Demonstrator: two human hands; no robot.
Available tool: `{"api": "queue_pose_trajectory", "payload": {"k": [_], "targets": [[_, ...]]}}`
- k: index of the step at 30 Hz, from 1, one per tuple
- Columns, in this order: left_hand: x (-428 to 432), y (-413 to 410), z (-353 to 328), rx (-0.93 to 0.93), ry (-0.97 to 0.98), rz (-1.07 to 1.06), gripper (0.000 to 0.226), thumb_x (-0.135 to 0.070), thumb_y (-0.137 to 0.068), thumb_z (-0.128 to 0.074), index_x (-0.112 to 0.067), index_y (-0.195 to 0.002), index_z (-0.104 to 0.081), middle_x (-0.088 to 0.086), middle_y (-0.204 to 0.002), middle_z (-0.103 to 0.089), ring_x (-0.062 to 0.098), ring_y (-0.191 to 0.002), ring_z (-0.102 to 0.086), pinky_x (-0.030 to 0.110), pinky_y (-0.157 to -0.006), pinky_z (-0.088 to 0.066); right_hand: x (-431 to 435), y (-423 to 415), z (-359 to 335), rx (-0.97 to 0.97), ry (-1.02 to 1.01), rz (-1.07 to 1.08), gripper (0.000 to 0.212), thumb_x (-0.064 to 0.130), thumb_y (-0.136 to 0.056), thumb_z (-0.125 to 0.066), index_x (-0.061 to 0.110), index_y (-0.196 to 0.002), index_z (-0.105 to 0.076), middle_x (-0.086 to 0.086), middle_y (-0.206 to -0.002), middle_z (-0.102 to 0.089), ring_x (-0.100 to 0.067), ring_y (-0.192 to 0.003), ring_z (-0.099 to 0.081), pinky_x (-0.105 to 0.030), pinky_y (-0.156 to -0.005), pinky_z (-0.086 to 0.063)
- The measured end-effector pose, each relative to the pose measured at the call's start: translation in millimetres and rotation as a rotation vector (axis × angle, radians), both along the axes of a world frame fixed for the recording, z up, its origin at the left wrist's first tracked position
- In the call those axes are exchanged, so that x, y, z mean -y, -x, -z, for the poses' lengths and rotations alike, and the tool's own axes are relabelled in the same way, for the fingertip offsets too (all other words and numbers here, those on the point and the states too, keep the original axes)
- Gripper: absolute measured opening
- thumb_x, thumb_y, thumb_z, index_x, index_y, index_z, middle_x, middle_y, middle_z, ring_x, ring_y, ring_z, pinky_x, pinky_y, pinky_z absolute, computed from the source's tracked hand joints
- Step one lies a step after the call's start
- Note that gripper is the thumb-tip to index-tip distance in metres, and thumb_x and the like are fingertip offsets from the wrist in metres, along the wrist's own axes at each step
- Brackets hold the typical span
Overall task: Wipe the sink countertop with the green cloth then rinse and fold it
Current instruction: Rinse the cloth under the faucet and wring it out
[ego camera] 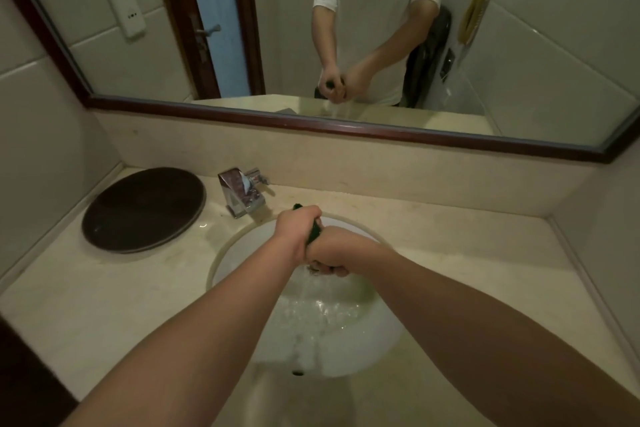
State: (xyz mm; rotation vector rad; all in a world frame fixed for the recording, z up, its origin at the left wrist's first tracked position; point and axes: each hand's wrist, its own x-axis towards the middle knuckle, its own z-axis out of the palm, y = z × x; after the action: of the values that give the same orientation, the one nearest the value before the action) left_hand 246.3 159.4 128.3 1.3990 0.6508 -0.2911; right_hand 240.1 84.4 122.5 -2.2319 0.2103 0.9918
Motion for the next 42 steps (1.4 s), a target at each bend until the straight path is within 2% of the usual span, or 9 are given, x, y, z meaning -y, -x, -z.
{"api": "queue_pose_trajectory", "payload": {"k": [7,13,18,20,24,28,32,37,42], "targets": [[4.4,-5.2,12.6,-0.011,-0.194,-0.058,0.012,-0.011,-0.075,-0.053,-0.005,-0.064,-0.053,0.013,-0.066,-0.055,0.028,-0.058,-0.046,0.032,-0.058,-0.036,-4.9,-3.0,23.8,0.312,0.254,-0.197,0.039,0.01,-0.098,-0.05,0.001,-0.136,-0.049,-0.013,-0.14,-0.048,-0.021,-0.132,-0.041,-0.016,-0.083,-0.034],[5.4,-4.6,15.9,0.026,-0.236,-0.125,0.025,-0.012,-0.086,-0.055,-0.008,-0.062,-0.05,0.014,-0.075,-0.057,0.03,-0.073,-0.053,0.033,-0.066,-0.04,1.9,1.6,26.4,0.457,0.4,-0.291,0.031,0.008,-0.093,-0.056,0.006,-0.123,-0.062,-0.009,-0.11,-0.059,-0.022,-0.115,-0.058,-0.025,-0.083,-0.038],[-1.4,3.3,22.8,0.059,-0.11,-0.087,0.021,-0.018,-0.082,-0.065,-0.008,-0.066,-0.056,0.011,-0.071,-0.062,0.03,-0.073,-0.058,0.034,-0.07,-0.05,1.8,0.7,23.6,0.463,0.384,-0.399,0.039,0.01,-0.099,-0.047,0.004,-0.137,-0.049,-0.012,-0.141,-0.048,-0.024,-0.133,-0.041,-0.024,-0.093,-0.026],[-7.6,4.2,23.6,0.079,-0.093,-0.012,0.02,-0.021,-0.081,-0.071,-0.01,-0.073,-0.056,0.014,-0.086,-0.063,0.03,-0.082,-0.061,0.038,-0.075,-0.055,7.6,2.9,15.7,0.428,0.395,-0.351,0.036,0.013,-0.1,-0.044,0.001,-0.133,-0.052,-0.016,-0.126,-0.055,-0.027,-0.125,-0.05,-0.025,-0.096,-0.035],[-23.7,13.1,13.1,0.181,0.007,0.239,0.022,-0.014,-0.084,-0.071,-0.018,-0.089,-0.05,0.013,-0.105,-0.058,0.026,-0.092,-0.061,0.04,-0.087,-0.054,28.1,-2.9,2.8,0.226,0.162,-0.218,0.006,0.017,-0.081,-0.06,0.011,-0.083,-0.06,-0.007,-0.069,-0.057,-0.019,-0.056,-0.051,-0.026,-0.051,-0.039],[-39.0,25.1,-9.1,0.544,-0.523,0.621,0.063,-0.015,-0.078,-0.074,-0.026,-0.131,-0.041,0.003,-0.132,-0.042,0.016,-0.116,-0.051,0.017,-0.091,-0.044,38.0,-8.4,-11.6,-0.041,-0.067,-0.169,0.01,0.01,-0.073,-0.057,0.015,-0.078,-0.05,-0.003,-0.062,-0.044,-0.013,-0.047,-0.032,-0.021,-0.043,-0.02],[-45.1,28.4,-26.0,0.955,-1.169,1.059,0.089,-0.026,-0.071,-0.074,-0.027,-0.147,-0.027,0.004,-0.152,-0.023,0.022,-0.138,-0.03,0.035,-0.101,-0.044,41.9,-7.9,-29.8,-0.203,-0.225,-0.222,0.011,0.007,-0.083,-0.052,0.015,-0.091,-0.051,0.004,-0.056,-0.04,-0.005,-0.041,-0.026,-0.014,-0.035,-0.015],[-44.2,20.5,-31.7,1.2,-1.458,1.129,0.072,-0.029,-0.082,-0.068,-0.013,-0.143,-0.035,0.012,-0.142,-0.05,0.032,-0.114,-0.061,0.043,-0.074,-0.057,38.2,1.3,-57.5,-0.205,-0.19,-0.333,0.026,0.004,-0.086,-0.051,0.018,-0.066,-0.044,0.003,-0.057,-0.036,-0.006,-0.044,-0.024,-0.018,-0.04,-0.01],[-36.6,13.5,-43.0,0.985,-1.497,1.061,0.04,-0.018,-0.082,-0.063,-0.013,-0.12,-0.051,0.007,-0.108,-0.068,0.034,-0.092,-0.066,0.038,-0.063,-0.047,33.9,-0.4,-68.9,0.002,-0.073,-0.319,0.028,0.006,-0.082,-0.058,0.016,-0.061,-0.043,0.001,-0.055,-0.04,-0.01,-0.042,-0.029,-0.018,-0.039,-0.014]]}}
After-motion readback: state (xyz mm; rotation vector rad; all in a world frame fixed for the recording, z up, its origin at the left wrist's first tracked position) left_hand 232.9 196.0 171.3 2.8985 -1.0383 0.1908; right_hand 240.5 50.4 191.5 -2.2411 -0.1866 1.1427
